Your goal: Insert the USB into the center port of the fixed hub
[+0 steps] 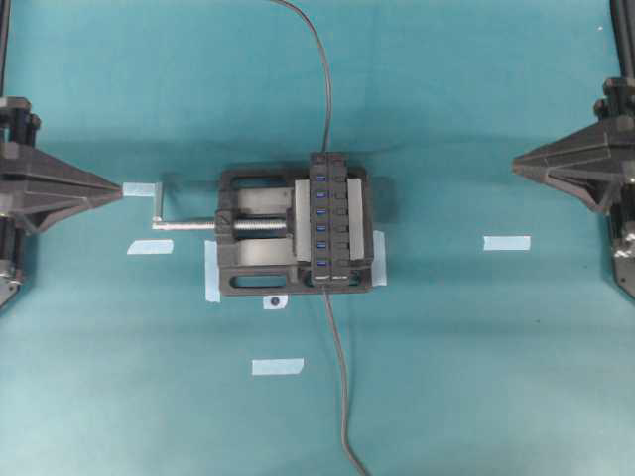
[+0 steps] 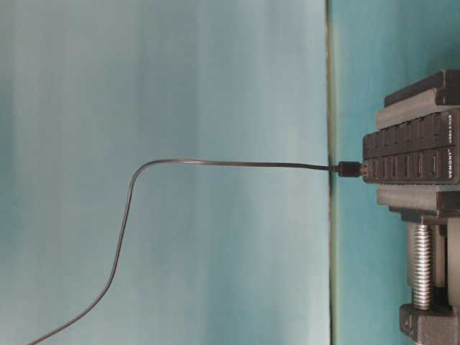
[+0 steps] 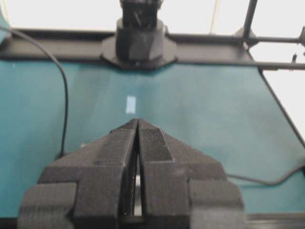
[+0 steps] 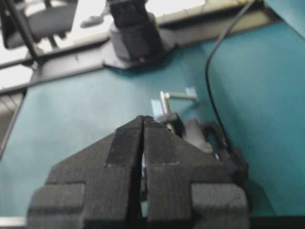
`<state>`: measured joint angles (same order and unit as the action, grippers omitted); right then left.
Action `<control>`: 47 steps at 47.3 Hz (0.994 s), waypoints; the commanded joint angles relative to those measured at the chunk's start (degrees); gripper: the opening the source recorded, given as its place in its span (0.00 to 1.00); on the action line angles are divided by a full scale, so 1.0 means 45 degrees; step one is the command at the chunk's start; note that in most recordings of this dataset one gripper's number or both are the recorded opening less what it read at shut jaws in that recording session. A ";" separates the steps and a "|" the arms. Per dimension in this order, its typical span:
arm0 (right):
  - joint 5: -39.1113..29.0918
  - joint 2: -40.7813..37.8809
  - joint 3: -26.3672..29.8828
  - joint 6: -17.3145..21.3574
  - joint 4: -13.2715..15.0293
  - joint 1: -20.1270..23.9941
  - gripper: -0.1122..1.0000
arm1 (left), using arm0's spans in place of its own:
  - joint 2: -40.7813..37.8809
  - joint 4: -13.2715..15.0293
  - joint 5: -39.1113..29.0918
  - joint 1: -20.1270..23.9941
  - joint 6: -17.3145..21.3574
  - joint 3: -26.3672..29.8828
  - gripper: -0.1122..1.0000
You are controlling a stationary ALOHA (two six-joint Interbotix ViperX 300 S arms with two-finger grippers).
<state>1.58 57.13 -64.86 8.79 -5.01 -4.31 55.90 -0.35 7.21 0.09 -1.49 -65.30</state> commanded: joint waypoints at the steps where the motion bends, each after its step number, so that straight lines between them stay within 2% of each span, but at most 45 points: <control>1: -0.0801 -0.0254 0.0566 0.0137 -0.0020 -0.0215 0.12 | -0.0117 -0.0039 -0.0078 0.0020 -0.0039 0.0312 0.11; 10: -0.1699 -0.0742 0.1055 0.0117 0.0059 -0.0410 0.12 | -0.0234 -0.0039 -0.0312 0.0020 -0.0039 0.0488 0.11; 18: -0.2129 -0.1699 0.1504 0.0098 0.0430 -0.0586 0.12 | -0.0449 -0.0039 -0.0781 0.0020 -0.0039 0.0645 0.11; 29: -0.3262 -0.3281 0.2422 0.0117 0.0449 -0.1113 0.12 | -0.0840 -0.0039 -0.1562 0.0020 -0.0059 0.0742 0.11; 39: -0.3437 -0.4355 0.2734 0.0039 0.0527 -0.1484 0.12 | -0.0938 -0.0039 -0.2227 0.0020 -0.0059 0.0820 0.11; 47: -0.3496 -0.5391 0.3105 0.0059 0.1055 -0.1504 0.12 | -0.1172 -0.0039 -0.2695 0.0020 -0.0059 0.0781 0.11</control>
<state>-14.15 34.89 -53.00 8.88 -1.23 -10.81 51.59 -0.44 -4.31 0.09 -1.67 -63.19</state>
